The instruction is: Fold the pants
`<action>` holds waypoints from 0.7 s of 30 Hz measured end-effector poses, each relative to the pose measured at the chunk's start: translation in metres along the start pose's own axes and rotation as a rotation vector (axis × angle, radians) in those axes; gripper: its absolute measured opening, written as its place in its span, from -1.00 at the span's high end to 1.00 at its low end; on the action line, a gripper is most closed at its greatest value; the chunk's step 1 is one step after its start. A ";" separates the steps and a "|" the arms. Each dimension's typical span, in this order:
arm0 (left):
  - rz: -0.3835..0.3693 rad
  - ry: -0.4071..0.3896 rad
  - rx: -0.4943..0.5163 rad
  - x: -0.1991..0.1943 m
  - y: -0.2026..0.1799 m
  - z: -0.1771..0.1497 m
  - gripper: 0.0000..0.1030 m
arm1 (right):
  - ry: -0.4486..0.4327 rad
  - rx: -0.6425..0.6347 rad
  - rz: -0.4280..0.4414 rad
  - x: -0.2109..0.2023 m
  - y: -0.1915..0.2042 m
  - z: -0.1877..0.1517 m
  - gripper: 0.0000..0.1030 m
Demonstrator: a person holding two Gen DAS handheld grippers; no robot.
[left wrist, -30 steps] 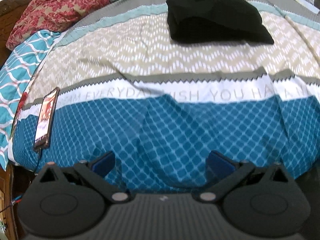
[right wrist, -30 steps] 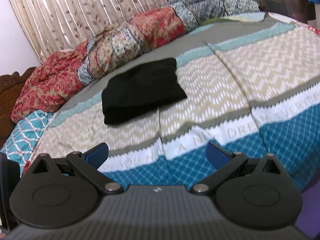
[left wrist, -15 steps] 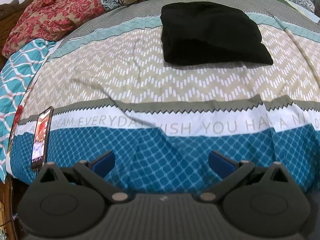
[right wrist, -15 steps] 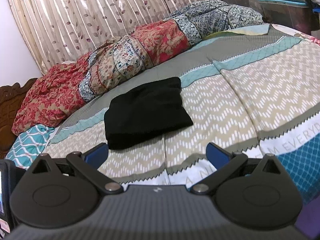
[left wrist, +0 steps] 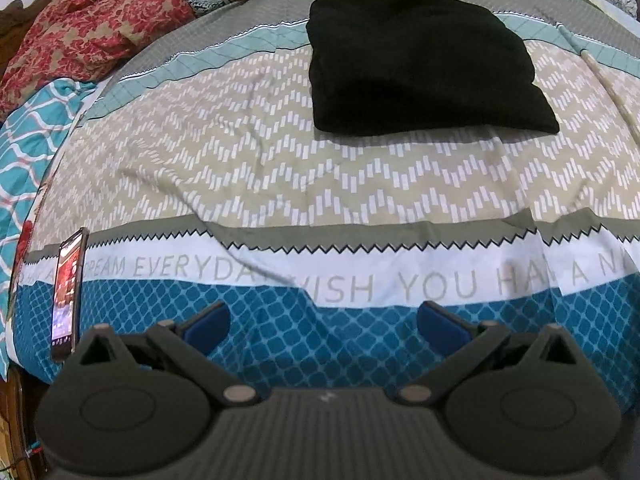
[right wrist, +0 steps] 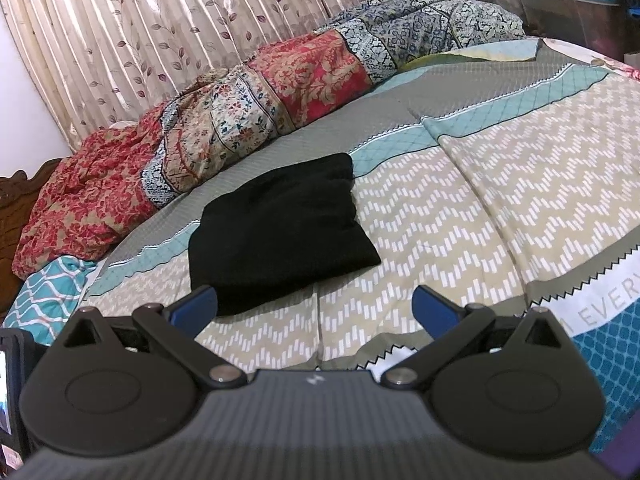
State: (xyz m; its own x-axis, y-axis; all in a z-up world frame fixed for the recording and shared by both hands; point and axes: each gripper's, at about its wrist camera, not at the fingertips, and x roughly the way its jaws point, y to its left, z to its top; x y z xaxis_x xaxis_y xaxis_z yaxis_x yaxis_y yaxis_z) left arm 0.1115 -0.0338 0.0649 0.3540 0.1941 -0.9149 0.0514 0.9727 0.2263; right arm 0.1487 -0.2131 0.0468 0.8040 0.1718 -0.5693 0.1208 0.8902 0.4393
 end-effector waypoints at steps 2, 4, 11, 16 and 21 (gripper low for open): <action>0.000 0.003 -0.002 0.002 0.000 0.003 -1.00 | 0.004 0.001 -0.002 0.003 -0.001 0.002 -1.00; 0.000 0.007 -0.003 0.004 -0.001 0.006 -1.00 | 0.007 0.001 -0.004 0.006 -0.002 0.003 -1.00; 0.000 0.018 0.002 0.011 -0.003 0.012 -1.00 | 0.020 0.007 -0.008 0.014 -0.004 0.005 -1.00; 0.000 0.023 0.006 0.014 -0.003 0.013 -1.00 | 0.027 0.013 -0.011 0.018 -0.007 0.006 -1.00; -0.012 0.020 0.011 0.015 -0.004 0.015 -1.00 | 0.033 0.015 -0.015 0.020 -0.008 0.005 -1.00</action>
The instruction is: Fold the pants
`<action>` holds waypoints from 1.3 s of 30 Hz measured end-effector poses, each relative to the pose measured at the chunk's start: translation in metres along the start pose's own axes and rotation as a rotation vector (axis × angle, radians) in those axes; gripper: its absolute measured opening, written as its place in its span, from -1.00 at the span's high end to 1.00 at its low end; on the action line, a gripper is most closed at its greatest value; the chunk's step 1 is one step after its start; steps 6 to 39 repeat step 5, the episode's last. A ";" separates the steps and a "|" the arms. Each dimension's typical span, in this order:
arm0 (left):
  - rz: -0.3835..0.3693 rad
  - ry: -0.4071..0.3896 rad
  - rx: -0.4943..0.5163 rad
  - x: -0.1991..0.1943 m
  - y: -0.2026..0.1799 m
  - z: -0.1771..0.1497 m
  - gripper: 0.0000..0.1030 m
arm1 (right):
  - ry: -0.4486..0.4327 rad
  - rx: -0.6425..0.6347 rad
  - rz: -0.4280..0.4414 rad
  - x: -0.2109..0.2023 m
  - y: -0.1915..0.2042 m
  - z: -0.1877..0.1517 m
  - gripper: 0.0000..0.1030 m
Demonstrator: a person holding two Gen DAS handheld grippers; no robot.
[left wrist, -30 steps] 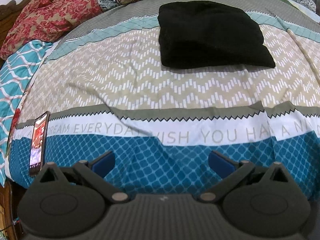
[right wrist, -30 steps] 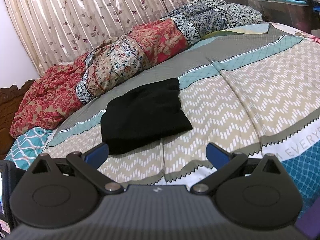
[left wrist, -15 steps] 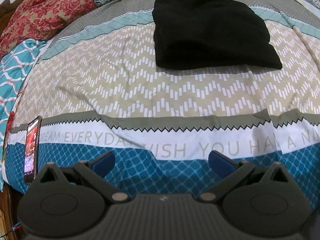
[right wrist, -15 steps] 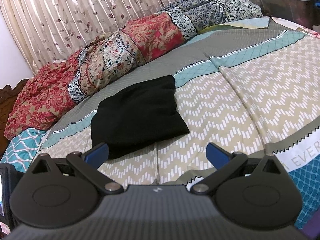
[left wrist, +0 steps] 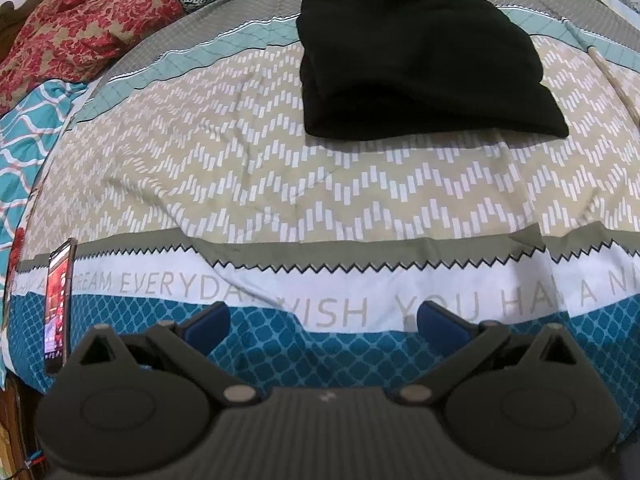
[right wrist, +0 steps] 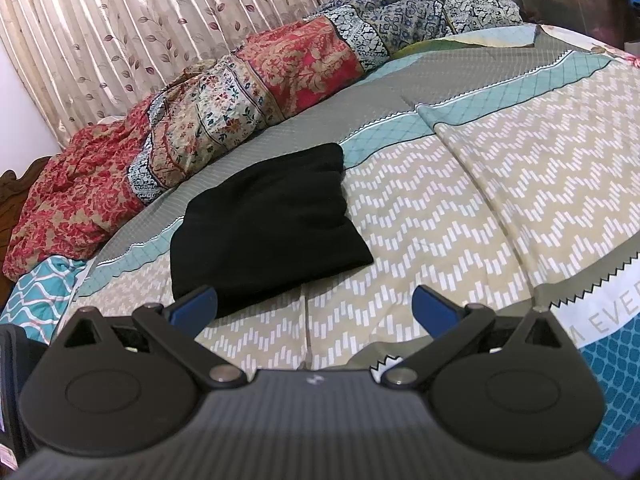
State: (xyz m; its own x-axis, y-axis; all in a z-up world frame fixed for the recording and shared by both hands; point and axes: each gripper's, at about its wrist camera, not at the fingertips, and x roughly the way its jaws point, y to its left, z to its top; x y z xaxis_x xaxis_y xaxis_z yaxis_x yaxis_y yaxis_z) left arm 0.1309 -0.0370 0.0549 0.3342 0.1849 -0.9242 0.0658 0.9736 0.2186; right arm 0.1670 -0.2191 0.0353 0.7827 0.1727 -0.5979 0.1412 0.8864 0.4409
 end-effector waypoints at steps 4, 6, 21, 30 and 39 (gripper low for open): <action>-0.011 -0.021 0.008 -0.003 -0.002 0.001 -1.00 | -0.003 -0.007 -0.003 0.001 -0.001 0.001 -1.00; -0.015 -0.023 0.011 -0.003 -0.003 0.001 -1.00 | -0.007 -0.014 -0.005 0.001 0.000 0.001 -1.00; -0.015 -0.023 0.011 -0.003 -0.003 0.001 -1.00 | -0.007 -0.014 -0.005 0.001 0.000 0.001 -1.00; -0.015 -0.023 0.011 -0.003 -0.003 0.001 -1.00 | -0.007 -0.014 -0.005 0.001 0.000 0.001 -1.00; -0.015 -0.023 0.011 -0.003 -0.003 0.001 -1.00 | -0.007 -0.014 -0.005 0.001 0.000 0.001 -1.00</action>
